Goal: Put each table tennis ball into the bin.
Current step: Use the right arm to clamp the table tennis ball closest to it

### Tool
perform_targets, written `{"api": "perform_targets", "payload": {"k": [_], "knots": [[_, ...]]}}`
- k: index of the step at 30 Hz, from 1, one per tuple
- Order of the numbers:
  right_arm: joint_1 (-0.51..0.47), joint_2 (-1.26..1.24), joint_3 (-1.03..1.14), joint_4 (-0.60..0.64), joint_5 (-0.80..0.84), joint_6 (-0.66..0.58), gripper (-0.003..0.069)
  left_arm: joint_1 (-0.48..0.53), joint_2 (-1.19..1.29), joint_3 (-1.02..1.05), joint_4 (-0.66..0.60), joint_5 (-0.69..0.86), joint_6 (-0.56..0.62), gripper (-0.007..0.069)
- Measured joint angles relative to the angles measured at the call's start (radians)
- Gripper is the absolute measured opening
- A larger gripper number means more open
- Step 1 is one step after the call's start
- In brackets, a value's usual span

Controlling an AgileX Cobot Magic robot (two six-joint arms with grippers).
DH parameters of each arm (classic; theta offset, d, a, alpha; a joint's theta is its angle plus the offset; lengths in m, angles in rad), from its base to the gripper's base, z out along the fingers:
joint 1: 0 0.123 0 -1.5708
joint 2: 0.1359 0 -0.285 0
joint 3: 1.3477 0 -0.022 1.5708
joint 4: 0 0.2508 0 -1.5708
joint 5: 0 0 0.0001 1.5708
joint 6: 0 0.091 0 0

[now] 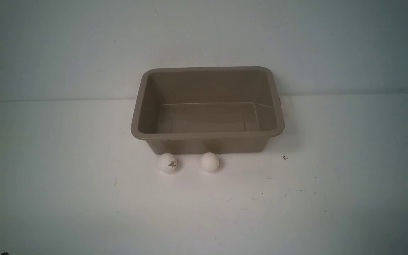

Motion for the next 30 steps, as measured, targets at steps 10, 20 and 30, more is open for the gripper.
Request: {"api": "perform_targets", "payload": {"k": [10, 20, 30], "knots": [[0.000, 0.000, 0.000, 0.000, 0.000, 0.000, 0.0589, 0.000, 0.000, 0.000, 0.000, 0.000, 0.000, 0.0489], [0.000, 0.000, 0.000, 0.000, 0.000, 0.000, 0.0589, 0.000, 0.000, 0.000, 0.000, 0.000, 0.000, 0.0489], [0.000, 0.000, -0.004, 0.169, -0.045, -0.041, 0.0589, 0.000, 0.000, 0.000, 0.000, 0.000, 0.000, 0.0489]]}}
